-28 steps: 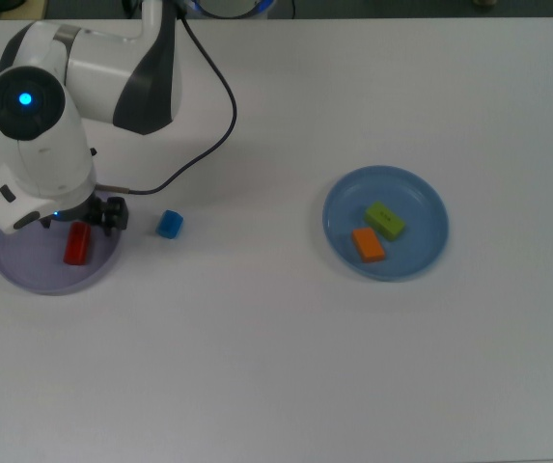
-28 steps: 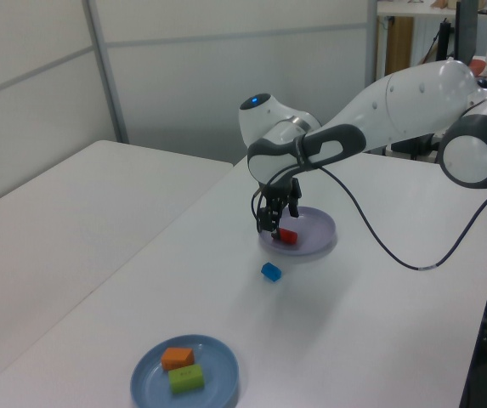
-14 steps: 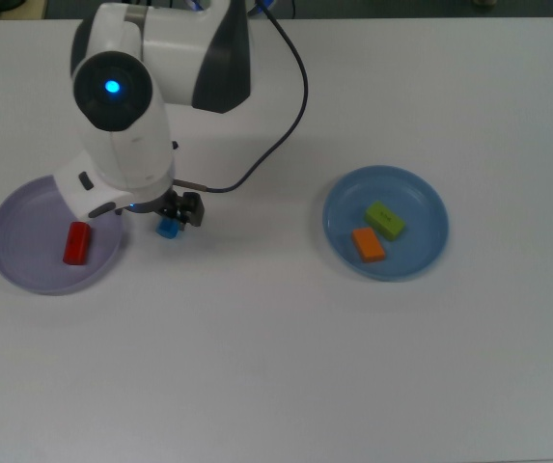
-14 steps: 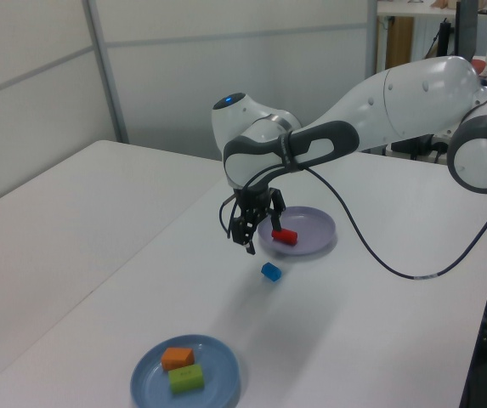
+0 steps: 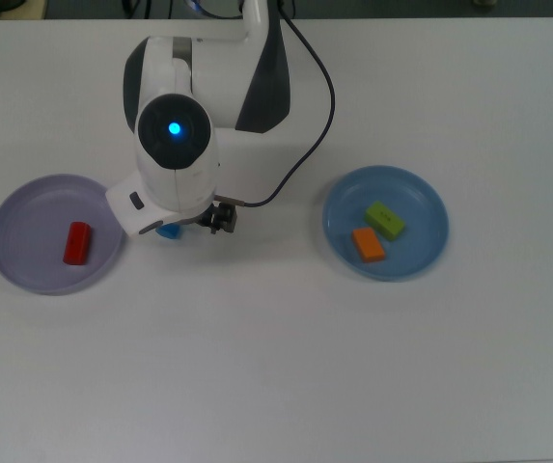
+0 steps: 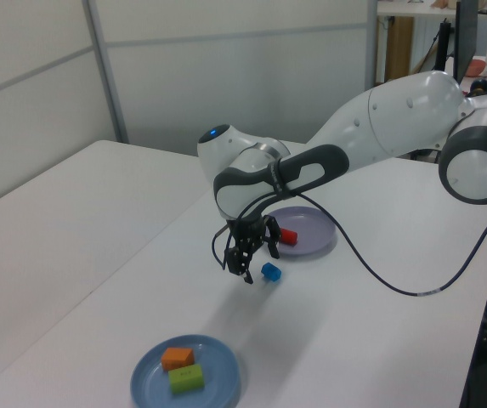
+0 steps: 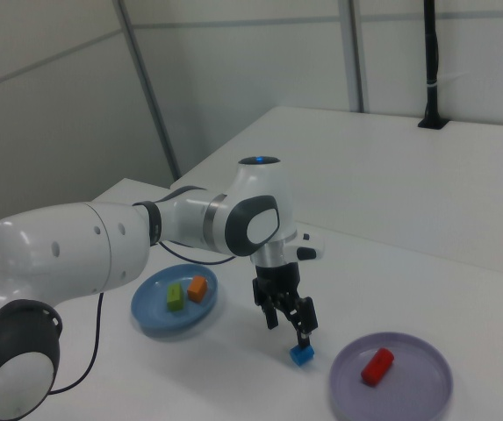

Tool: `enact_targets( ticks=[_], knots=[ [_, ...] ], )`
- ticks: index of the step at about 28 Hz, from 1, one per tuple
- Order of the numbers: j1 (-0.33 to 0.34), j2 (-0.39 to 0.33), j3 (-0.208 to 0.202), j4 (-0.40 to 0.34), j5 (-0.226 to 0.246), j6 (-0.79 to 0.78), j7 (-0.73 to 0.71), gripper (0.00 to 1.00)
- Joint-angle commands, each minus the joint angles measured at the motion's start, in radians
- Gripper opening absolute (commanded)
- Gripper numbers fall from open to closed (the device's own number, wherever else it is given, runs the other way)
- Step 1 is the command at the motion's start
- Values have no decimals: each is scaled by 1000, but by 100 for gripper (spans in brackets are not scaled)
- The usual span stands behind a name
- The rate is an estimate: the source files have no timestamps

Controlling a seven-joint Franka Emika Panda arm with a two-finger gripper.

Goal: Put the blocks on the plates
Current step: 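Lower the gripper onto the blue block and grasp it, then place the blue block on the lavender plate beside the red block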

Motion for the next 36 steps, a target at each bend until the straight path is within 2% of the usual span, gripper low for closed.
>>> enact_targets(
  ticks=[1,4,6,9,11,12,16,22,27,30,36],
  knots=[
    [9,16,-16,-7,-40,6,15,96],
    [5,24,-20,-7,-59,18,15,90],
    [3,25,-22,-7,-60,24,13,90],
    [2,28,-22,-7,-72,35,13,75],
    [2,36,-22,-7,-74,35,13,55],
    [3,37,-22,-7,-74,36,13,38],
    [3,37,-22,-7,-74,50,13,0],
    [3,34,-22,0,-74,56,6,0],
    [-3,1,-23,42,-60,56,1,0],
    [-33,-27,-23,53,-55,56,1,0],
    [-75,-25,-25,65,-69,61,-19,0]
  ],
)
